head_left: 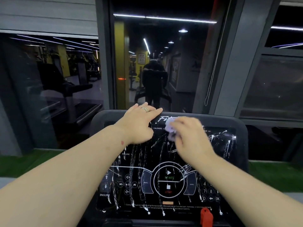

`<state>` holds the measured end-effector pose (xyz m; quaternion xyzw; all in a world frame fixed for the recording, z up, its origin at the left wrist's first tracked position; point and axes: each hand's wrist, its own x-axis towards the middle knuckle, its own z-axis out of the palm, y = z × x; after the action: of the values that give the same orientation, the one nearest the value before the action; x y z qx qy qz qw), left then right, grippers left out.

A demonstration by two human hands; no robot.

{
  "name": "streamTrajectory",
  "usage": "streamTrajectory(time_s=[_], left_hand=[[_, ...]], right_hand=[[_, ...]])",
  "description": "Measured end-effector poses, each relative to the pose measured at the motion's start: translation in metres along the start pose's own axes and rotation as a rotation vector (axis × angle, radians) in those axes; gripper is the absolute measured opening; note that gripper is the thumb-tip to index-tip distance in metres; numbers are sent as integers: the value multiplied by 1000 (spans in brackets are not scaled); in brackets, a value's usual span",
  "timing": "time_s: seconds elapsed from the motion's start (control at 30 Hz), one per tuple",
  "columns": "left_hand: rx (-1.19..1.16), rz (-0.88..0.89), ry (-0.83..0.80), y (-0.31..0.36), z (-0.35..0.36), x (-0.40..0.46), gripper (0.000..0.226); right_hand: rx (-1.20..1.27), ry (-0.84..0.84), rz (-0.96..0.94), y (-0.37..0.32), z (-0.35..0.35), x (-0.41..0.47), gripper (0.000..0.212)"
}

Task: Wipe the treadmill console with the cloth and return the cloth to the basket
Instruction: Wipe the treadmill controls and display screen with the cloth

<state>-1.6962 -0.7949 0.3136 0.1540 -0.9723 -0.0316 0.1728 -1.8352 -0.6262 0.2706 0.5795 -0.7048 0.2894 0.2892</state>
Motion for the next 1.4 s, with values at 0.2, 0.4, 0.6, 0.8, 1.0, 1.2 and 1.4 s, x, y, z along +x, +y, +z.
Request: streamTrajectory(time_s=[0.2, 0.4, 0.6, 0.8, 1.0, 1.2, 1.4], left_hand=[[5, -4, 5, 2, 0, 0, 87], [18, -12, 21, 5, -1, -2, 87], [1, -22, 7, 6, -2, -3, 87], [4, -19, 23, 6, -1, -3, 88], [14, -24, -12, 6, -3, -3, 91], [23, -24, -7, 7, -2, -2, 93], [33, -21, 21, 6, 1, -3, 94]], right_hand=[[-69, -234, -191, 7, 6, -9, 39], [-94, -246, -176, -5, 13, -18, 37], [-88, -33, 124, 17, -4, 11, 36], [-112, -389, -456, -7, 11, -20, 32], [-137, 11, 167, 0, -2, 9, 31], [-83, -307, -348, -10, 8, -24, 27], [-88, 25, 70, -11, -1, -3, 28]])
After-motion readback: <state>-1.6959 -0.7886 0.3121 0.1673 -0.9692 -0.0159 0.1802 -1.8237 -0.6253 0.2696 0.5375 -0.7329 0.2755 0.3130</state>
